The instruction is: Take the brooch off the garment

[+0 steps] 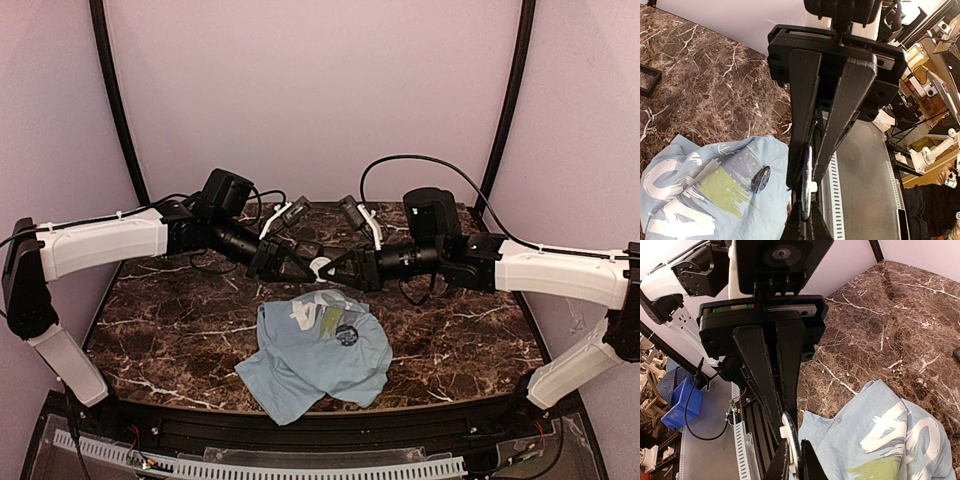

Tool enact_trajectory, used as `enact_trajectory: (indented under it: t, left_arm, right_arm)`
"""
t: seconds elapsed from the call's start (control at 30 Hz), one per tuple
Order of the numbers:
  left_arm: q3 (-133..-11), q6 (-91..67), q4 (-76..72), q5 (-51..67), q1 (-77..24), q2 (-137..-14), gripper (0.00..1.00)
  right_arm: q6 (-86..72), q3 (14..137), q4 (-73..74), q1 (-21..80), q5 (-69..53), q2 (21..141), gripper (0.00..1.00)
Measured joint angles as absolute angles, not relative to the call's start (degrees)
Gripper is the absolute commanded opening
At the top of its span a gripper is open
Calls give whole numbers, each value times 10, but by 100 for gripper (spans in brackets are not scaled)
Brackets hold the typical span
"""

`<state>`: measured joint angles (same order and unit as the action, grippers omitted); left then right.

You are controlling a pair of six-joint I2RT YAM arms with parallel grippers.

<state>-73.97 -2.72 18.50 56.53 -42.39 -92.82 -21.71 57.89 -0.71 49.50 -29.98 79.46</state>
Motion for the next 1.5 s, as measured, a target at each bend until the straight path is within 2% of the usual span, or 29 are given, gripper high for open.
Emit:
enact_trajectory:
  t: [0.47,0.6,0.83,0.9,1.1,1.33,1.5]
  left_arm:
    - [-740,-27,177,552,-427,-928,1]
    - [-740,-27,177,545,-428,-928,1]
    - [-740,-25,204,542,-426,-928,1]
    - [-740,-25,211,542,-426,-928,1]
    - [-740,-25,215,542,-426,-928,1]
    - [-740,-24,215,545,-426,-928,1]
    - [-740,-24,215,546,-426,-928,1]
  right_arm:
    - [-220,568,-14,492,-293,785,9]
    - [-223,566,-14,489,-295,783,15]
    - [-231,569,-13,468,-306,778,36]
    - [-232,573,-13,464,-313,774,38]
    - [-235,576,-17,464,-335,767,36]
    - [-244,579,-17,464,-358,789,27]
    - [-247,586,-15,464,-370,800,17]
